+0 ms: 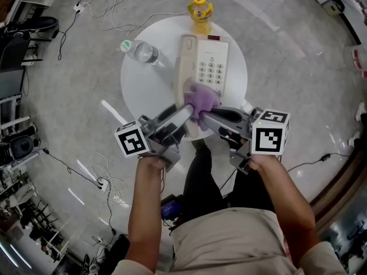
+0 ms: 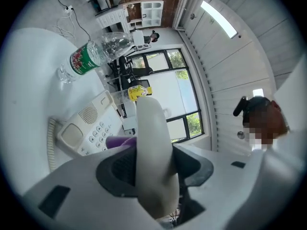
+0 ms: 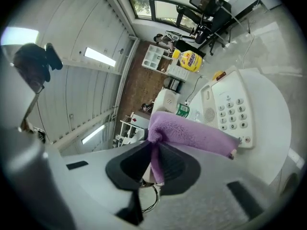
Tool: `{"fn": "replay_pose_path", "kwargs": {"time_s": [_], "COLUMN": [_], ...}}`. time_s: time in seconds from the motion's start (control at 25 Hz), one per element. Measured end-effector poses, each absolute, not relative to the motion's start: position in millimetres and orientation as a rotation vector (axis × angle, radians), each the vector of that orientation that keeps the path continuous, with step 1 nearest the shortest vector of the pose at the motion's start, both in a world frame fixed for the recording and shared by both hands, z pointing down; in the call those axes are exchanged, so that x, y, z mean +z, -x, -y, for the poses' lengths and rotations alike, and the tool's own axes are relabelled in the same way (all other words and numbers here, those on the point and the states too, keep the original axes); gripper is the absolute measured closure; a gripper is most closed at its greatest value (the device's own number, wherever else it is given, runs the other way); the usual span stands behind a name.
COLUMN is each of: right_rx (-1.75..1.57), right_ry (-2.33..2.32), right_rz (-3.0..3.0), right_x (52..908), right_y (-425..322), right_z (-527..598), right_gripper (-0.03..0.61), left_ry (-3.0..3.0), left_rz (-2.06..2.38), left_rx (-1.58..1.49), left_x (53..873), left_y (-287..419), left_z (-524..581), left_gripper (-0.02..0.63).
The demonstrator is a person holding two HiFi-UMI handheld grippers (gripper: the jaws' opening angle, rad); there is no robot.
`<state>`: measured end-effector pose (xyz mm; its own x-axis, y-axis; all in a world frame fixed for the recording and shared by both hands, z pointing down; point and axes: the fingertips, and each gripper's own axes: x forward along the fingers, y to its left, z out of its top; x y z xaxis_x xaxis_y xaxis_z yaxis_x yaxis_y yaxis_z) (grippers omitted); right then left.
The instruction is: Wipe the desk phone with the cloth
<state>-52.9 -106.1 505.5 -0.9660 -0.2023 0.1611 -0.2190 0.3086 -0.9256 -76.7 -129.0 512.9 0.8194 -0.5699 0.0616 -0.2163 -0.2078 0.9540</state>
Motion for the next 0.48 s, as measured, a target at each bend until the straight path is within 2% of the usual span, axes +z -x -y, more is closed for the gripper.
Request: {"fn": "replay_pose_path", "kwargs": {"time_s": [0.48], "right_rx": [1.785], "right_ry": [-0.513], "right_rz": [2.520], "right_x": [505], "right_y": [14], "right_z": [103], "right_gripper": [0.541], "left_ry": [-1.877], "left_rz": [0.632], "left_rx": [-0.197], "left_x": [514], "left_y": [53], "left_z": [131], "left_gripper": [0.402]}}
